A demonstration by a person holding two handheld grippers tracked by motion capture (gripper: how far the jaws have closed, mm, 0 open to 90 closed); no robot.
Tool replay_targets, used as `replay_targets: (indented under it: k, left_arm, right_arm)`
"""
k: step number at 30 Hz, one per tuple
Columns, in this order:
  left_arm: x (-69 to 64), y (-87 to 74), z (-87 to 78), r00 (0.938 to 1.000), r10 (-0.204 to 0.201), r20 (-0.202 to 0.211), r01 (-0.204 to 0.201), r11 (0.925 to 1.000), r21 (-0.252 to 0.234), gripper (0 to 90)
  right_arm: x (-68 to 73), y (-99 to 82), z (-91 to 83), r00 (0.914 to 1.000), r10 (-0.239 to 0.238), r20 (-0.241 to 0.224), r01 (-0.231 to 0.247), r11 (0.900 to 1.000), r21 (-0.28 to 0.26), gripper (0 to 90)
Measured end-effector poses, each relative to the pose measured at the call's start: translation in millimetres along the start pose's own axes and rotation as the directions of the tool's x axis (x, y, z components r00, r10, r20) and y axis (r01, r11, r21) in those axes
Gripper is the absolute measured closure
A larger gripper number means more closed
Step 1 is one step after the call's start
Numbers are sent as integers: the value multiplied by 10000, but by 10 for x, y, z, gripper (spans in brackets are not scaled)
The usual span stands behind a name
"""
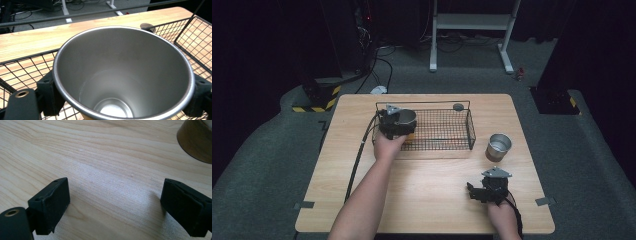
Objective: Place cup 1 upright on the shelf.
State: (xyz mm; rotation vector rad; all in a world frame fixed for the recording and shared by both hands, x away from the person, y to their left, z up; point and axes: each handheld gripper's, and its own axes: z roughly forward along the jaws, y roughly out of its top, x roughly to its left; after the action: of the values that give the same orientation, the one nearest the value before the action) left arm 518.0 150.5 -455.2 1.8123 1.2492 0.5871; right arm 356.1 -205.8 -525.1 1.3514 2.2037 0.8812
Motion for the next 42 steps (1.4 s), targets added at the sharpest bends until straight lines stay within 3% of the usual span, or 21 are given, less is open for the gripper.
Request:
replay_targets:
  k: [13,31,39,42]
  left_arm:
    - [16,-100,33,9982,358,-480,-356,9994,59,138]
    - [3,-135,8,9968,539,-582,-526,9983,239,131]
    - [34,-114,-27,9959,435,-797,-395,9979,513,39]
    - [53,-113,-38,9973,356,-639,-321,9980,543,1]
  right_arm:
    - [0,0,0,10000,-1,2,1,10000,1,88]
    - [2,1,-1,10000,32,1,-32,10000,10,88]
    - [2,1,-1,10000,29,0,-29,10000,10,88]
    - [2,1,-1,10000,30,0,-30,10000,8,88]
